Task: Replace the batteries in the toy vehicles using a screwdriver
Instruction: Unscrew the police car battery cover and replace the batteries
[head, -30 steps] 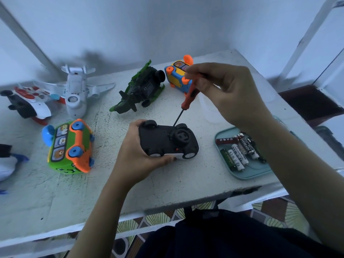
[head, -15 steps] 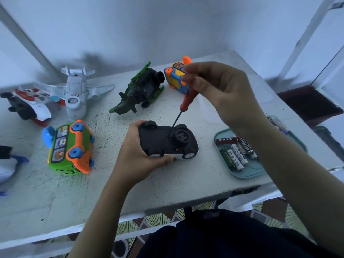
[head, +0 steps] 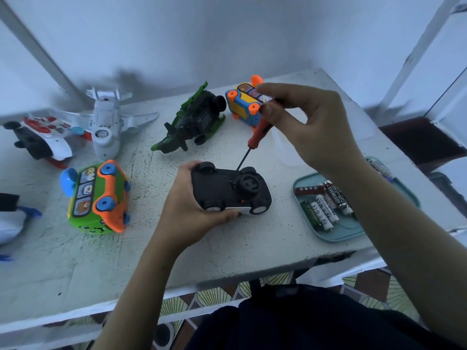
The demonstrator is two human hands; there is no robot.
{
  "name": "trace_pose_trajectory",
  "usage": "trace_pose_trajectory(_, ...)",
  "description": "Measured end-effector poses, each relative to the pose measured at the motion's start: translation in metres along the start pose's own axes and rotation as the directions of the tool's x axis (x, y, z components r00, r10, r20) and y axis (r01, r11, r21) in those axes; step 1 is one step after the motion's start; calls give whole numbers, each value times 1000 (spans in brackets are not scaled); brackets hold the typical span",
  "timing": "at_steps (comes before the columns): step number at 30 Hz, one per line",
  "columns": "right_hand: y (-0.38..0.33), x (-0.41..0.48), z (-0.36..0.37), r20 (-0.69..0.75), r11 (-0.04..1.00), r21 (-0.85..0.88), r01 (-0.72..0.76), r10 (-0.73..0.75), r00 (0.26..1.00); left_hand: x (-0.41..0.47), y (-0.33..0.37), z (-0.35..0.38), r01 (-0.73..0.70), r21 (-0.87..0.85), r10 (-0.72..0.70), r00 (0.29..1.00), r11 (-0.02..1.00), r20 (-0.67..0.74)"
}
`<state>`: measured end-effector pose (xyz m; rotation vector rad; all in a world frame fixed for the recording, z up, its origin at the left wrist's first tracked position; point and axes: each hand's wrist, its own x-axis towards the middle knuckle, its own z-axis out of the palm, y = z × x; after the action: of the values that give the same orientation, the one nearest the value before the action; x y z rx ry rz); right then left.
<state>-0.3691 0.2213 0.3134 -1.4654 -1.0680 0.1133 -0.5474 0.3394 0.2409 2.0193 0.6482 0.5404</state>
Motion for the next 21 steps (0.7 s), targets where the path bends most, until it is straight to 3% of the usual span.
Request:
trace_pose_trajectory(13, 7, 0, -11, 153, 993, -100, -60, 75, 985, 0, -2, -1, -6, 0, 6, 1000, 1000, 6)
trace_pose_trajectory(21, 18, -8, -27, 82, 961, -227, -160, 183, 980, 3, 2, -4, -6, -33, 7, 999, 999, 43)
